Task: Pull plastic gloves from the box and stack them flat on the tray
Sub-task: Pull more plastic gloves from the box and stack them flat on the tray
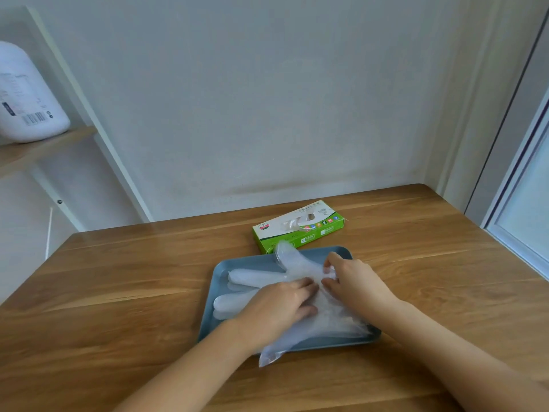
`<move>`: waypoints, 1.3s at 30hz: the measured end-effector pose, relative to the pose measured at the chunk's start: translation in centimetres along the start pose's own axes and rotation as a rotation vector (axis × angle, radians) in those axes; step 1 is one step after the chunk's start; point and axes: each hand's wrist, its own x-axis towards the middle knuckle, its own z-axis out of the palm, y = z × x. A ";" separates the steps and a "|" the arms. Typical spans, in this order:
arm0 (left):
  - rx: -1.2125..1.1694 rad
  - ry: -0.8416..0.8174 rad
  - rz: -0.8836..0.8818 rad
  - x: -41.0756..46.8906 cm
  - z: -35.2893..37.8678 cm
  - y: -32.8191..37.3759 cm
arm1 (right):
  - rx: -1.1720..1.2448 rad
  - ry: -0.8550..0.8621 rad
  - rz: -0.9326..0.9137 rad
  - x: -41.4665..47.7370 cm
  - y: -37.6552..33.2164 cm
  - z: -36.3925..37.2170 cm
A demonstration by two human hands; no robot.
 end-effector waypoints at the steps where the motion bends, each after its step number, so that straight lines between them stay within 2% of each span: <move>1: 0.056 -0.033 -0.041 0.0 -0.2 -0.1 | 0.001 -0.001 0.003 0.0 0.0 0.0; 6: 0.176 -0.158 -0.256 0.0 -1.2 -0.6 | -0.037 -0.004 0.010 -0.2 -0.2 -0.1; 8: 0.185 -0.169 -0.285 0.0 -1.4 -0.7 | -0.143 0.057 -0.028 -0.8 -0.3 -0.3; 10: 0.186 -0.185 -0.288 0.0 -1.5 -0.7 | -0.274 0.191 -0.180 -1.2 -0.2 -0.5; 12: 0.181 -0.202 -0.284 0.0 -1.7 -0.7 | -0.240 0.278 -0.393 -1.4 -0.4 -0.6; 14: 0.191 -0.212 -0.279 0.0 -1.8 -0.8 | -0.167 0.106 -0.491 -1.9 -0.4 -0.6; 15: 0.200 -0.212 -0.278 -0.2 -1.9 -1.0 | -0.153 -0.044 -0.465 -2.3 -0.3 -0.2; 16: 0.206 -0.204 -0.276 -0.5 -2.0 -1.1 | -0.186 -0.185 -0.436 -2.5 0.0 0.1; 18: 0.168 -0.161 -0.265 -1.1 -2.2 -1.2 | -0.310 -0.291 -0.431 -2.6 0.2 0.2; 21: 0.080 -0.103 -0.179 -1.6 -2.0 -0.5 | -0.404 -0.331 -0.399 -2.5 0.1 0.2; 24: 0.011 -0.127 -0.107 -1.4 -0.8 0.6 | -0.462 -0.350 -0.384 -2.5 -0.2 0.3; 30: 0.028 -0.245 -0.224 -2.2 0.0 -2.3 | -0.505 -0.427 -0.360 -2.1 -0.5 -0.6; 39: 0.143 -0.434 -0.373 -5.3 -3.4 -5.9 | -0.489 -0.563 -0.404 -0.5 -0.4 -2.3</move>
